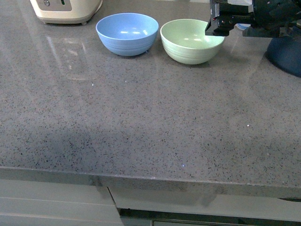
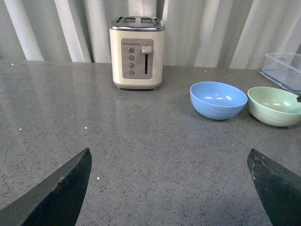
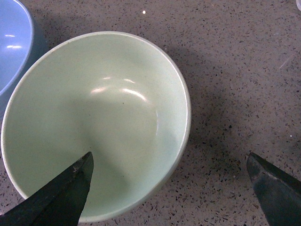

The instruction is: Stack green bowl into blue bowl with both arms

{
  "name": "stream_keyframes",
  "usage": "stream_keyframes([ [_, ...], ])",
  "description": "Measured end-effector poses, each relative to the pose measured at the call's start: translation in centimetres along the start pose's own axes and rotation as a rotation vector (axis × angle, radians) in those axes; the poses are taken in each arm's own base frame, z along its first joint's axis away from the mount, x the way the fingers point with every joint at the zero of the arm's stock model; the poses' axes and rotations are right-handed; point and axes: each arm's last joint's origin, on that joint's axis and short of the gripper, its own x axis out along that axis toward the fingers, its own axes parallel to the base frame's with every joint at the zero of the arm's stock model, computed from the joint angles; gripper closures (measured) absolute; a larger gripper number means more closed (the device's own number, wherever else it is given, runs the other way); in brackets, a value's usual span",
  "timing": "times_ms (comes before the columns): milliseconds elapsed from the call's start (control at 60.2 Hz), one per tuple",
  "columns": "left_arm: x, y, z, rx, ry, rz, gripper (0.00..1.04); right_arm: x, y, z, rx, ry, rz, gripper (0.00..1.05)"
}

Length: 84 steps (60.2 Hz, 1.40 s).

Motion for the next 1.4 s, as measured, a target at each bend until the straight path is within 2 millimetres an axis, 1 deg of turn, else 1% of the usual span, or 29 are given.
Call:
stream_keyframes([
  [316, 0.0, 0.0, 0.0, 0.0, 0.0, 0.0, 0.07, 1.2, 0.3, 0.5, -0.023, 0.014, 0.005, 0.1],
  [615, 0.0, 0.0, 0.0, 0.0, 0.0, 0.0, 0.07, 2.6, 0.7, 0.2, -0.062, 0.039, -0.003, 0.1],
  [831, 0.0, 0.0, 0.0, 0.0, 0.0, 0.0, 0.07, 2.8, 0.7, 0.1, -0.078, 0.044, -0.018, 0.1],
  [864, 0.0, 0.0, 0.0, 0.0, 0.0, 0.0, 0.07, 2.9, 0.7, 0.1, -0.079, 0.045, -0.023, 0.11],
  [1030, 0.0, 0.0, 0.0, 0.0, 0.0, 0.0, 0.07, 3.1, 0.6, 0.0, -0.084, 0.044, -0.031, 0.34],
  [1097, 0.0, 0.0, 0.0, 0.0, 0.0, 0.0, 0.07, 3.2, 0.5, 0.0, -0.085, 0.038, -0.038, 0.46],
  [1130, 0.0, 0.0, 0.0, 0.0, 0.0, 0.0, 0.07, 3.2, 0.5, 0.0, -0.085, 0.035, -0.038, 0.5],
  [1313, 0.0, 0.0, 0.0, 0.0, 0.0, 0.0, 0.07, 3.1, -0.1, 0.2, -0.086, 0.018, -0.053, 0.88],
  [1346, 0.0, 0.0, 0.0, 0.0, 0.0, 0.0, 0.07, 3.0, -0.2, 0.2, -0.084, 0.017, -0.056, 0.94],
  [1396, 0.0, 0.0, 0.0, 0.0, 0.0, 0.0, 0.07, 3.0, -0.4, 0.2, -0.083, 0.017, -0.058, 0.99],
])
